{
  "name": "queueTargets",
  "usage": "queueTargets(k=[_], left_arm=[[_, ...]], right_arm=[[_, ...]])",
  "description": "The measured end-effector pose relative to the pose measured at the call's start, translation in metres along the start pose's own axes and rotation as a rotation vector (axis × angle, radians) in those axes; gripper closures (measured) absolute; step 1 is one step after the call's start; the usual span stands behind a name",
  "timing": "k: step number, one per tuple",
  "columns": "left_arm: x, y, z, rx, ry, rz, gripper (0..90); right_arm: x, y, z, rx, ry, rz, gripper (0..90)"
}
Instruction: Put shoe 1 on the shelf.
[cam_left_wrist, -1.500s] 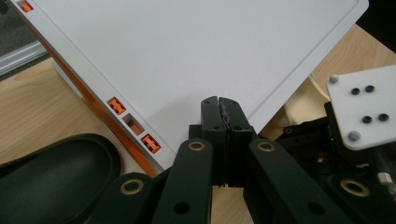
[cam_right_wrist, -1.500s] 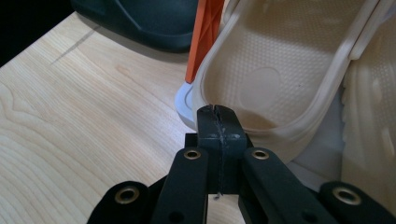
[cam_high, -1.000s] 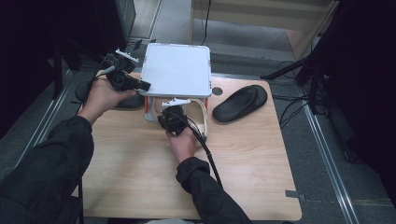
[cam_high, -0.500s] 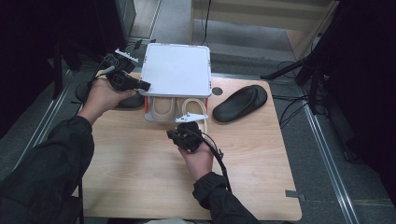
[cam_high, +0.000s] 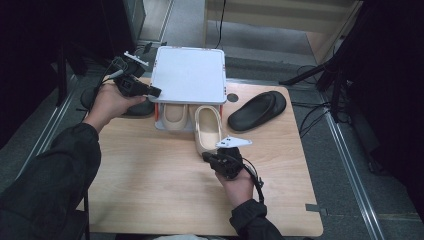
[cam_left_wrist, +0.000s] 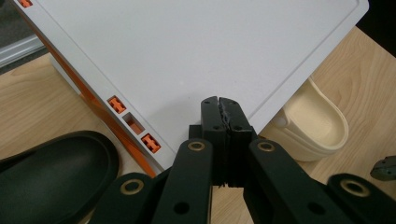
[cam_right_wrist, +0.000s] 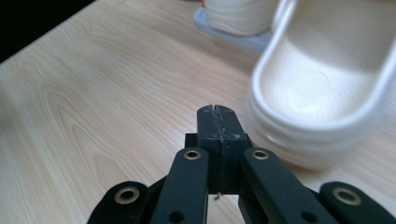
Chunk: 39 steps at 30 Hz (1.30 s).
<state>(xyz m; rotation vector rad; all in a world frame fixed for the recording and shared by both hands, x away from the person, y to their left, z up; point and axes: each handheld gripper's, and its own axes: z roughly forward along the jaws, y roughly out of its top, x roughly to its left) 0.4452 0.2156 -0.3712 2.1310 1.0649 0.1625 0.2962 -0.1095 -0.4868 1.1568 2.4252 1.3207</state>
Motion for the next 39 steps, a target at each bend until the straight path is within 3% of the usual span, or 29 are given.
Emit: queueTargets(k=[9,18,39], left_arm=[[-0.001,0.0,0.0,0.001,0.008,0.0,90.0],[0.0,0.0,0.0,0.0,-0.001,-0.001,90.0],[0.0,0.0,0.001,-0.004,-0.004,-0.004,90.0]], right_arm=[[-0.017,-0.013,-0.007,0.029,-0.035,0.018,90.0],[-0.035,-0.015,-0.001,0.023,-0.079,0.049,90.0],[-0.035,0.011,0.028,0.02,-0.084,0.052,90.0]])
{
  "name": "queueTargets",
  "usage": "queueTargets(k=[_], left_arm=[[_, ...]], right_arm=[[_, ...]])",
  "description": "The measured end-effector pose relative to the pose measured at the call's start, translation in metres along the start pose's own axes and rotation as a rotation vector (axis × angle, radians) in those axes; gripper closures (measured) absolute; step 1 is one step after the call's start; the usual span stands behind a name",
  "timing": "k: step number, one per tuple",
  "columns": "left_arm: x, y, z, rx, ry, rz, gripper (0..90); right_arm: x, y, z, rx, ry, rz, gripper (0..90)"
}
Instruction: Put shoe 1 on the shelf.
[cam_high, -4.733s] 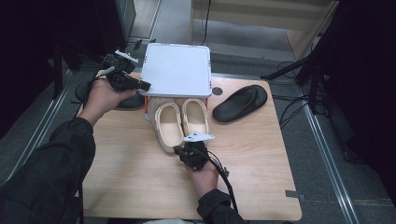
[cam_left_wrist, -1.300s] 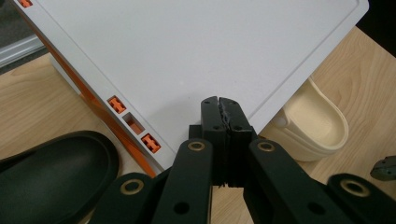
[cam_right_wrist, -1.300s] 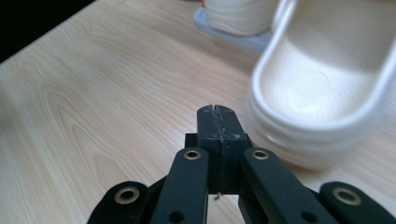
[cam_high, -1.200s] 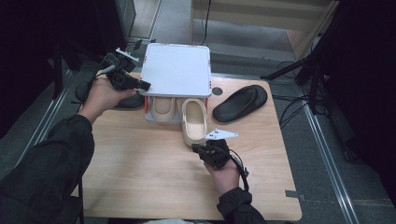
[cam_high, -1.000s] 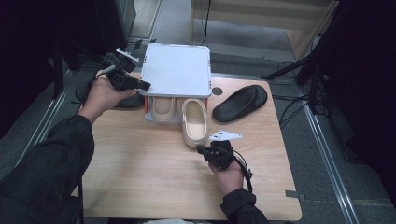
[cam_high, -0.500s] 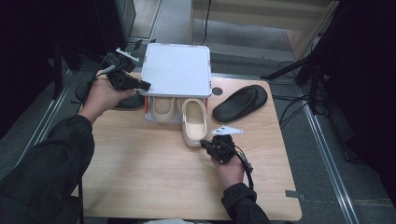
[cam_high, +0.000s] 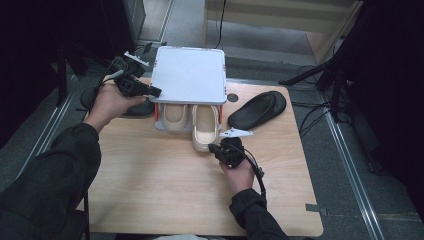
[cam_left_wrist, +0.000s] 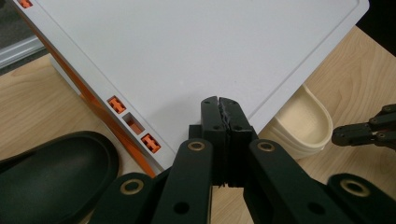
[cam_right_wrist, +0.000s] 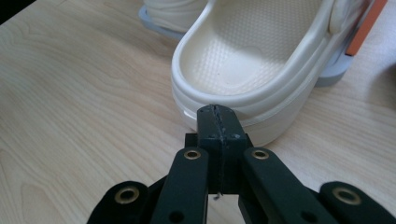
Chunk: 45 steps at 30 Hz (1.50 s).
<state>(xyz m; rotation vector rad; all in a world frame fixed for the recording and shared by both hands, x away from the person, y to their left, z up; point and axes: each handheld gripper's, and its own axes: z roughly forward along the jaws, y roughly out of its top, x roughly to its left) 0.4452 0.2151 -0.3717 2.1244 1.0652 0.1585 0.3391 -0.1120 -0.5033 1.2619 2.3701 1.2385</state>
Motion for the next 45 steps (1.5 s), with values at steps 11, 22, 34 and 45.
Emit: queueTargets(k=[11,22,34,45], left_arm=[[0.0,0.0,0.0,0.001,0.001,0.003,90.0],[0.0,0.0,0.0,-0.001,0.002,0.008,90.0],[0.0,-0.001,0.0,-0.008,0.004,0.004,90.0],[0.001,-0.001,-0.001,-0.008,-0.016,-0.007,87.6]], right_arm=[[-0.006,0.02,0.021,-0.002,-0.011,0.027,90.0],[-0.007,0.043,0.045,0.004,-0.042,0.037,90.0],[-0.012,0.049,0.051,0.008,-0.045,0.057,90.0],[-0.009,0.039,0.026,-0.022,0.0,0.036,90.0]])
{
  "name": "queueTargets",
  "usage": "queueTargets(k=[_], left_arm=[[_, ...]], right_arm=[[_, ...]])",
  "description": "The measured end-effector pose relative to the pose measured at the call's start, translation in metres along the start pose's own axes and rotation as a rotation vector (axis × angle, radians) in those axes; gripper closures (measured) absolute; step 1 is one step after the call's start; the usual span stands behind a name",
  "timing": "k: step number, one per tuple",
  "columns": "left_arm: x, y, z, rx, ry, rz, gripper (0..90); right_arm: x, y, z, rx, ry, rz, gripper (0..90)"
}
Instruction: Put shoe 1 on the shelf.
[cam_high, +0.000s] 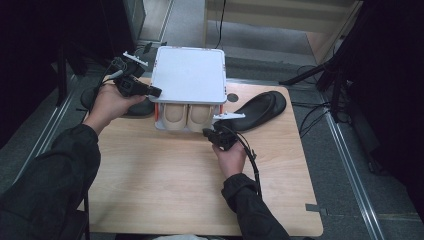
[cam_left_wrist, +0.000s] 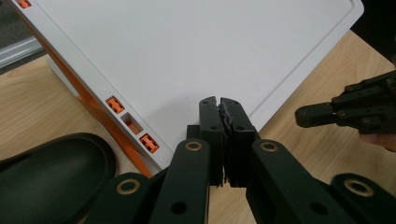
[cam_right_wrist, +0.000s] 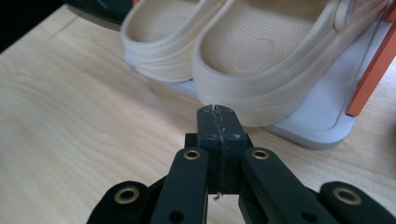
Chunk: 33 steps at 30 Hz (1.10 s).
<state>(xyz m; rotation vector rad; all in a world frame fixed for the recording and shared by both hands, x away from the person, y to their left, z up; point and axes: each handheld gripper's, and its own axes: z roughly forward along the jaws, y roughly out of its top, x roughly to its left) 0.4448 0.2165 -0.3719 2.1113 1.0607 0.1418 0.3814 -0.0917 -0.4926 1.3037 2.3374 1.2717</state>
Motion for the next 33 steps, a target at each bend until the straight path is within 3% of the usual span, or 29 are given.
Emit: queueTargets(k=[5,9,13,16,18,23,26,28,30,33], left_arm=[[-0.003,0.002,-0.002,0.017,0.0,-0.021,77.4],[-0.007,0.001,-0.01,-0.003,0.023,0.003,66.2],[-0.006,-0.003,-0.021,-0.021,0.031,-0.012,54.7],[-0.005,-0.007,-0.029,-0.034,0.036,-0.022,48.7],[-0.005,-0.009,-0.033,-0.04,0.04,-0.022,45.6],[-0.004,-0.017,-0.045,-0.056,0.047,-0.041,43.5],[-0.002,-0.022,-0.049,-0.052,0.064,-0.044,43.2],[0.0,-0.026,-0.052,-0.055,0.066,-0.065,42.8],[0.001,-0.029,-0.055,-0.055,0.066,-0.088,42.3],[0.002,-0.036,-0.058,-0.064,0.083,-0.085,42.4]], right_arm=[[0.005,-0.006,-0.014,0.001,0.029,-0.021,83.5],[0.006,-0.012,-0.022,0.013,0.089,-0.007,73.6],[0.007,-0.018,-0.03,-0.002,0.124,-0.008,64.5],[0.008,-0.023,-0.035,-0.015,0.151,-0.02,63.7],[0.008,-0.026,-0.037,0.006,0.169,-0.037,63.4],[0.008,-0.029,-0.042,0.007,0.216,-0.068,60.6],[0.009,-0.031,-0.047,-0.03,0.215,-0.087,55.3],[0.009,-0.033,-0.051,-0.04,0.19,-0.107,54.7],[0.009,-0.035,-0.053,-0.03,0.2,-0.101,54.7],[0.006,-0.037,-0.061,-0.028,0.226,-0.086,54.6]])
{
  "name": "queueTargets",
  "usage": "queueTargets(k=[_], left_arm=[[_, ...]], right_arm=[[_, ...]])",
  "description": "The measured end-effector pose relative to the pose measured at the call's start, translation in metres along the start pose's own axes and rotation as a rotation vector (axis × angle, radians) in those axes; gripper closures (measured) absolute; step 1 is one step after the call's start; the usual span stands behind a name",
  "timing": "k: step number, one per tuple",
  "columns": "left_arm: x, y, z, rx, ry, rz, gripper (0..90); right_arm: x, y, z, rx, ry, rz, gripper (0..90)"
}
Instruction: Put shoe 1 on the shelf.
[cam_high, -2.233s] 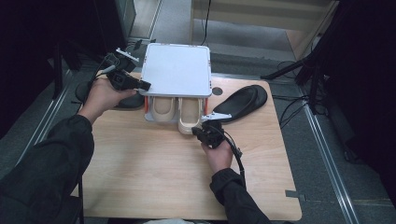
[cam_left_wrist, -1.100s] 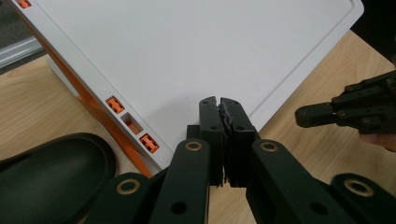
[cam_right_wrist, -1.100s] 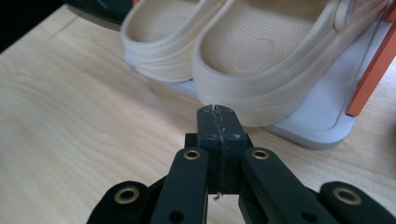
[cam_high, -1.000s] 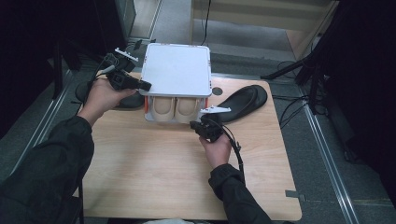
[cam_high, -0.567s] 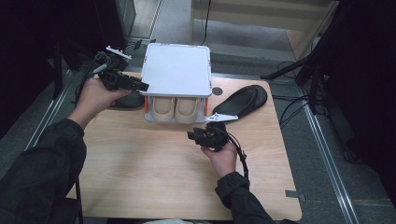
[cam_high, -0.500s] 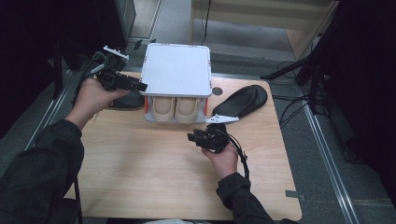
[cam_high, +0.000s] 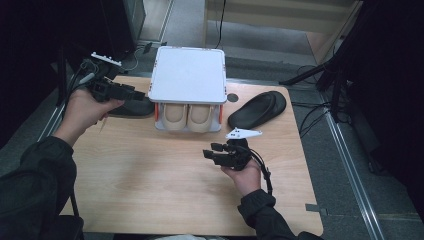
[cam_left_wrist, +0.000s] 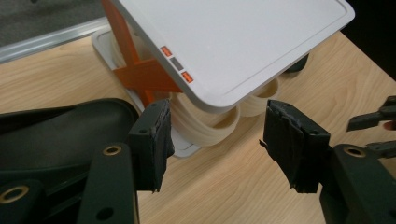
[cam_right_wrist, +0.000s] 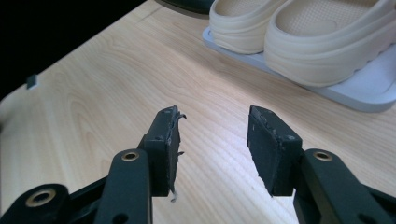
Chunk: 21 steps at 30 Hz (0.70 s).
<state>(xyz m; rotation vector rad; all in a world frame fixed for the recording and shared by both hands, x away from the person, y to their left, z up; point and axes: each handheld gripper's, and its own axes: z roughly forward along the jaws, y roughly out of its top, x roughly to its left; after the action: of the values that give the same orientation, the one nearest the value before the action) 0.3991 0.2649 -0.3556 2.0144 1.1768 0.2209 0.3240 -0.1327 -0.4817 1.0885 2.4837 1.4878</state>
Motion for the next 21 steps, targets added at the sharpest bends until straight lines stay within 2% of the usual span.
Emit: queueTargets(k=[6,9,12,16,20,21], left_arm=[[0.004,-0.017,-0.003,-0.007,0.02,-0.009,43.2],[0.006,-0.026,-0.002,-0.001,0.037,0.014,46.9],[0.01,-0.035,-0.002,-0.015,0.029,-0.006,47.7],[0.009,-0.046,-0.002,-0.02,0.033,0.012,52.5],[0.008,-0.057,0.003,-0.012,0.018,-0.008,57.8],[0.009,-0.059,0.005,-0.013,0.026,-0.008,59.1]], right_arm=[[-0.004,-0.004,-0.019,0.001,-0.014,-0.006,52.4],[-0.008,-0.01,-0.026,-0.018,-0.014,0.005,52.0],[-0.012,-0.015,-0.031,-0.011,-0.026,0.029,52.1],[-0.014,-0.016,-0.037,-0.026,-0.035,0.021,51.9],[-0.015,-0.018,-0.038,-0.025,-0.047,0.023,52.2],[-0.016,-0.019,-0.038,-0.03,-0.06,0.018,52.3]])
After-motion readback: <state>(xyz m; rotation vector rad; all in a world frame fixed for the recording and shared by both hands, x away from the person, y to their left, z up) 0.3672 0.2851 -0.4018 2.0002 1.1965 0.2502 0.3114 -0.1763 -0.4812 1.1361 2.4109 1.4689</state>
